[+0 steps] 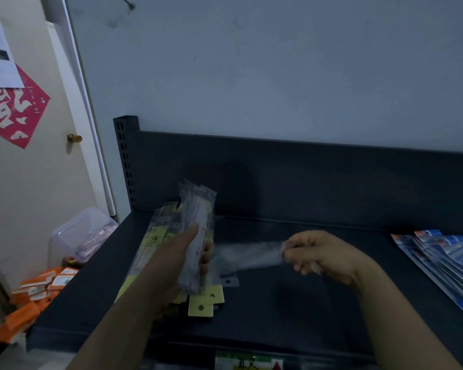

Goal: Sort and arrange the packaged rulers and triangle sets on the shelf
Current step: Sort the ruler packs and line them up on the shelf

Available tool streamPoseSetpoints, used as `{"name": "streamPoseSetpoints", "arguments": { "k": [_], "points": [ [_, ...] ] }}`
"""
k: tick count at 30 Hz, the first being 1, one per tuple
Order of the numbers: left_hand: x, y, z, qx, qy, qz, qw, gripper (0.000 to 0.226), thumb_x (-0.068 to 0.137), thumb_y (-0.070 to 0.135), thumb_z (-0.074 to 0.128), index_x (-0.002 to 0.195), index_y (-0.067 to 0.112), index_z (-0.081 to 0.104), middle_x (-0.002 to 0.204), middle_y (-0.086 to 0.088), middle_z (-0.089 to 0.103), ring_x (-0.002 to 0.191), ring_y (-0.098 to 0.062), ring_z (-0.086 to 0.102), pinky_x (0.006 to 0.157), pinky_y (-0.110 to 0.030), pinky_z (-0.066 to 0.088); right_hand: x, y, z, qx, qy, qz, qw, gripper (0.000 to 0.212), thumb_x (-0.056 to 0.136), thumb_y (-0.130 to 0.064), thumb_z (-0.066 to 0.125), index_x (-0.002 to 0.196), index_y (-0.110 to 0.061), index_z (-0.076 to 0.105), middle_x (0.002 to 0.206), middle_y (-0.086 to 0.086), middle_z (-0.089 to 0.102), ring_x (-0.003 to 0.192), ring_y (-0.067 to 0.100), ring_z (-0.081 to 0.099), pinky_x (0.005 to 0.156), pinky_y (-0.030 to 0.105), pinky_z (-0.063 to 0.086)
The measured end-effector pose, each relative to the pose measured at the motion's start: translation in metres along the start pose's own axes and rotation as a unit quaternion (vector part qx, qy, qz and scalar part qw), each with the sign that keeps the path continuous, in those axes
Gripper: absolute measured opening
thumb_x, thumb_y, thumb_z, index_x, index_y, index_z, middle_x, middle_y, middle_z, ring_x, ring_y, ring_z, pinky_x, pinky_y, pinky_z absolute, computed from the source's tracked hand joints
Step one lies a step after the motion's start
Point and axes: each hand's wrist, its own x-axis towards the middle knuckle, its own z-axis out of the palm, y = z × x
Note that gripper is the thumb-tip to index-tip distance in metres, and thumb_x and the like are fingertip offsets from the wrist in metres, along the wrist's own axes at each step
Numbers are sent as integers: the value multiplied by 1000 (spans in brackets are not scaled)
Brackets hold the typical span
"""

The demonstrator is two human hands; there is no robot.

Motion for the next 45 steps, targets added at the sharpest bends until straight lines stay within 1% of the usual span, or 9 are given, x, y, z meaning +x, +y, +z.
{"name": "streamPoseSetpoints", "arguments": {
  "k": [4,12,15,19,24,31,37,41,45],
  "points": [
    [-5,-4,6,85,-78,-14,993,50,75,47,66,98,2,66,79,-10,66,70,-23,63,66,-36,51,6,-5,11,-84,4,-22,996,11,79,1,70,90,-1,70,70,3,65,60,10,56,53,20,46],
    [-17,-10,3,78,-92,-6,993,23,85,3,63,108,1,60,93,-26,70,83,-34,71,64,-33,59,51,4,54,162,107,-47,980,40,76,3,73,113,-2,57,95,14,65,77,21,66,72,29,57],
    [-17,-4,-9,27,-41,24,998,19,93,2,52,109,-2,61,98,-25,71,88,-34,70,65,-36,57,69,17,66,-152,133,-88,975,41,85,-12,69,124,-12,57,124,7,60,109,18,58,94,23,44],
    [-20,4,-23,-53,-5,36,998,21,97,-1,39,102,2,59,102,-20,71,89,-31,70,62,-34,59,79,25,82,-429,-13,-134,893,45,98,-7,37,139,-22,47,153,-8,30,143,10,21,113,17,12],
    [-22,1,-29,-69,-5,36,997,23,96,-3,38,106,0,58,102,-19,71,84,-27,71,60,-30,59,70,34,56,-497,-5,-93,863,59,94,3,30,146,-24,36,157,-8,21,144,12,18,116,20,9],
    [-16,-6,-22,-85,-25,25,996,21,98,11,43,109,2,60,100,-15,73,79,-24,71,63,-31,59,44,35,20,-492,44,-108,863,50,91,-1,44,132,-29,54,134,-7,47,120,18,38,94,12,22],
    [-15,-9,-16,-94,-27,19,995,23,99,11,42,113,0,57,100,-17,73,70,-21,72,55,-28,58,47,38,23,-477,-25,-74,876,46,100,-22,44,144,-30,36,156,-8,19,146,13,9,117,24,5],
    [-12,-9,-17,-103,-21,15,994,25,99,13,42,115,1,57,102,-16,73,71,-20,72,55,-28,58,43,38,26,-573,80,-113,808,40,97,-43,45,135,-34,50,137,-7,48,124,16,41,105,26,30],
    [-12,-8,-17,-107,-21,20,994,23,99,10,41,110,1,58,100,-16,73,72,-21,72,57,-28,59,46,32,20,-610,114,-80,780,40,91,-54,48,124,-34,56,122,-3,50,111,17,38,94,28,34]
  ]
}}
